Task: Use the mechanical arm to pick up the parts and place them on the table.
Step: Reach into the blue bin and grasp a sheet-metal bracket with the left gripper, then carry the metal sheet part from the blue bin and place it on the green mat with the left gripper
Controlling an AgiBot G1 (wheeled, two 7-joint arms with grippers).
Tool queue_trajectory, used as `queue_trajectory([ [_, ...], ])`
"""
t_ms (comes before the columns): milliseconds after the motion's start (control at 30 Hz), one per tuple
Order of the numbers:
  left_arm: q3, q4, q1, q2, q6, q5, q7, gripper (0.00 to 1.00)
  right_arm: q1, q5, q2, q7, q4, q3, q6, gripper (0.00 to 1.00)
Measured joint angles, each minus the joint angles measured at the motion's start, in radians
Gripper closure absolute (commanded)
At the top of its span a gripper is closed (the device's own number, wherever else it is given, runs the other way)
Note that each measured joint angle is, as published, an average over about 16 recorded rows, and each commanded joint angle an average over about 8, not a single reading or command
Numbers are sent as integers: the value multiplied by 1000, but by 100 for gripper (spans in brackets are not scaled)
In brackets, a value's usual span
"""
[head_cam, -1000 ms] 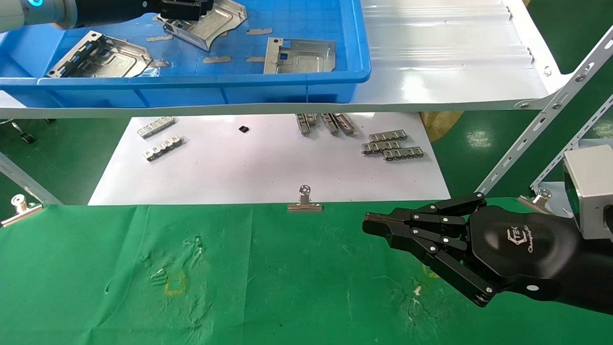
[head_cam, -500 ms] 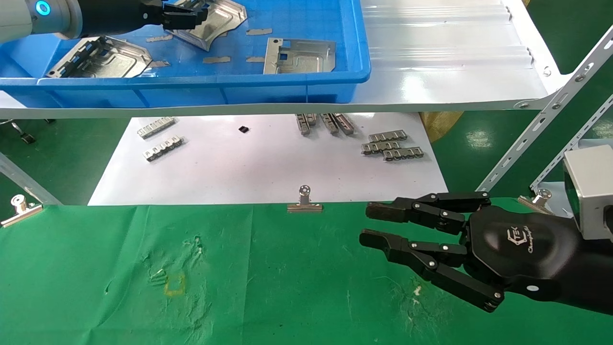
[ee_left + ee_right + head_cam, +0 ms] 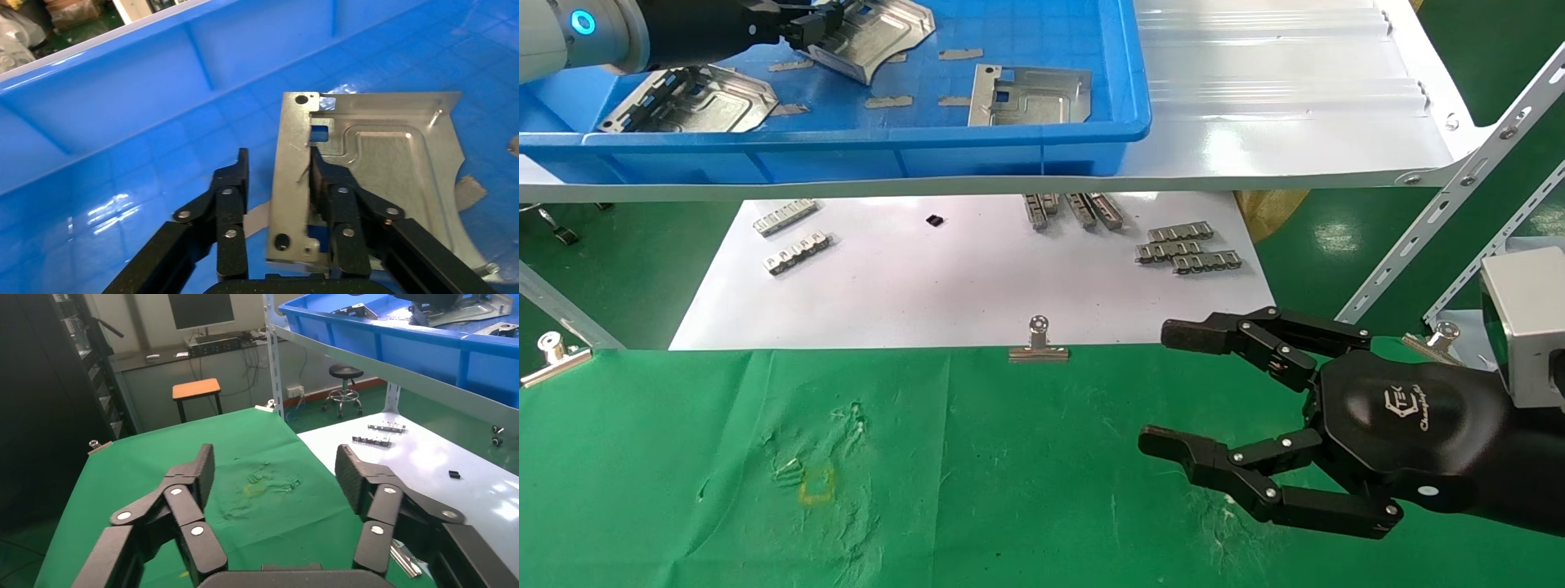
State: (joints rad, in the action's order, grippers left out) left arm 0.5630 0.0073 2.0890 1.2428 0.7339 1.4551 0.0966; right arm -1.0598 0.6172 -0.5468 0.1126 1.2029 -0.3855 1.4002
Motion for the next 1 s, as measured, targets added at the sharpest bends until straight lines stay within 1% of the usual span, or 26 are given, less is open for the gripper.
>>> queue_trajectory([
  [333,-8,-8,-7,-10,-5,-11,-1,100,0,0,0,0,0,0,0,0],
  [567,-22,-27,-3,-24,49,-32,-15,100,0,0,0,0,0,0,0,0],
  [667,-31,-39,2,-35,99,-46,-26,100,0,0,0,0,0,0,0,0],
  [800,-45,-58,10,-57,193,-68,-48,100,0,0,0,0,0,0,0,0],
  [1000,-67,-89,22,-105,396,-106,-92,100,0,0,0,0,0,0,0,0],
])
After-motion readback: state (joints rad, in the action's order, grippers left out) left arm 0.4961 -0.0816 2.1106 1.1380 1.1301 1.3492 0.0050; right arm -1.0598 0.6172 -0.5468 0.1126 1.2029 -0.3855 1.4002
